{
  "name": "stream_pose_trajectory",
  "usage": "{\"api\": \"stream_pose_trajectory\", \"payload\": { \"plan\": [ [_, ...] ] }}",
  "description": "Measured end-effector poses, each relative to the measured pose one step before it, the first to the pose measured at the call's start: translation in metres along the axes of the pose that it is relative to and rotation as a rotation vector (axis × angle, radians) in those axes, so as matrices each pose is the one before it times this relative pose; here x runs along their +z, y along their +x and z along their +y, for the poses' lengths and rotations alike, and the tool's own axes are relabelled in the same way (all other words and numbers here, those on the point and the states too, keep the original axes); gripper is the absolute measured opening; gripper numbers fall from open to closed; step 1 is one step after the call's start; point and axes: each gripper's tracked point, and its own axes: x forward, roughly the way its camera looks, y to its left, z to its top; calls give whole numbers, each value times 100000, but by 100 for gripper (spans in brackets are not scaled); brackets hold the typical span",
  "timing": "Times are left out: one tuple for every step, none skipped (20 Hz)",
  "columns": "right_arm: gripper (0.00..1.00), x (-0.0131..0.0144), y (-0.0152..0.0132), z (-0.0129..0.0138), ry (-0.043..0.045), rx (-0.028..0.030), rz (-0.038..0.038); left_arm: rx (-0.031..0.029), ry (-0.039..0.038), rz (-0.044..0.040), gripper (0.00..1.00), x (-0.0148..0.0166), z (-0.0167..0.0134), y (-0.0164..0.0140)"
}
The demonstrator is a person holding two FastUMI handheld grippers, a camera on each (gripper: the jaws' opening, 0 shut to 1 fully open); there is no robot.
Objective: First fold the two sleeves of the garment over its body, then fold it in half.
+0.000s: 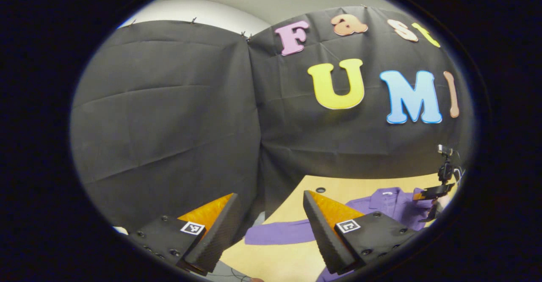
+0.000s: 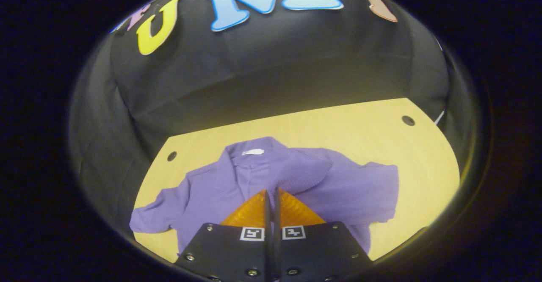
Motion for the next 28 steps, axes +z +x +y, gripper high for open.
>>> {"api": "stream_pose_trajectory", "payload": {
  "plan": [
    [1, -460, 576, 1855, -1076, 2006, 840, 1880, 26, 439, 96, -388, 1047, -134],
    [1, -256, 596, 1727, -1123, 1939, 943, 2000, -143, 476, 96, -405, 1049, -21],
    [1, -477, 578, 1615, -1187, 1876, 936, 1835, -371, 579, 96, -313, 963, 80],
    [1, -363, 591, 1611, -1320, 1813, 1037, 1716, -547, 603, 96, -329, 853, 287],
    [1, -372, 782, 1548, -1579, 1612, 978, 1755, -416, 495, 96, -391, 661, -128],
    [1, -301, 732, 1606, -1496, 1588, 1193, 1520, -227, 451, 96, -299, 739, -81],
    [1, -329, 657, 1382, -1365, 1540, 890, 1695, -71, 360, 96, -137, 839, 60],
    [1, -173, 719, 1252, -1247, 1197, 992, 1348, 15, 494, 96, -180, 703, -74],
    [1, -451, 545, 1222, -1156, 1259, 770, 1268, 55, 508, 96, -537, 501, -104],
    [1, -326, 488, 982, -1029, 907, 956, 1054, 39, 613, 96, -302, 500, -55],
    [1, -389, 330, 890, -1122, 735, 914, 1049, -65, 741, 96, -336, 458, -107],
    [1, -276, 532, 654, -1138, 292, 1164, 888, -309, 578, 96, -263, 443, 39],
    [1, -494, 448, 455, -1051, 31, 1287, 987, -408, 519, 96, -209, 348, -23],
    [1, -665, 814, 522, -817, -170, 1446, 994, -498, 584, 96, -257, 420, 30],
    [1, -611, 415, 164, -946, -316, 1283, 839, -589, 447, 96, -182, 300, -42],
    [1, -477, 361, -71, -1166, -519, 1536, 728, -570, 303, 96, -102, 119, 172],
    [1, -578, 287, 41, -1100, -438, 1576, 441, -476, 314, 96, -290, 53, 226],
    [1, -410, 317, -119, -825, -222, 1559, 307, -277, 293, 96, -260, 108, 134],
    [0, -363, 357, -65, -661, -353, 1113, 164, -116, 201, 96, -73, 81, 51],
    [2, -297, 281, -130, -429, -338, 926, 110, 8, 61, 96, -55, 9, 52],
    [1, -177, 134, 50, -198, -39, 464, -219, 36, -41, 96, -119, 23, -53],
    [1, -21, -60, -16, 93, 42, 63, -220, 48, -9, 96, -49, -47, -38],
    [2, 5, 336, -61, 68, -327, -127, -391, 70, -79, 96, 59, -86, 21],
    [2, 29, -136, 64, 124, 142, 226, -529, 35, 2, 96, 16, -97, 6],
    [3, -260, 80, 262, 396, 1046, 785, -531, 107, 59, 96, -74, -128, -42],
    [8, -121, 33, -29, 365, 718, 1128, -470, 124, 126, 96, -73, -189, 6],
    [12, -330, 88, 149, 193, 699, 843, -495, 147, -26, 96, 38, -369, 171],
    [24, 136, 25, 15, -222, 299, -268, -534, 81, -38, 97, -49, -325, 111]
  ]
}}
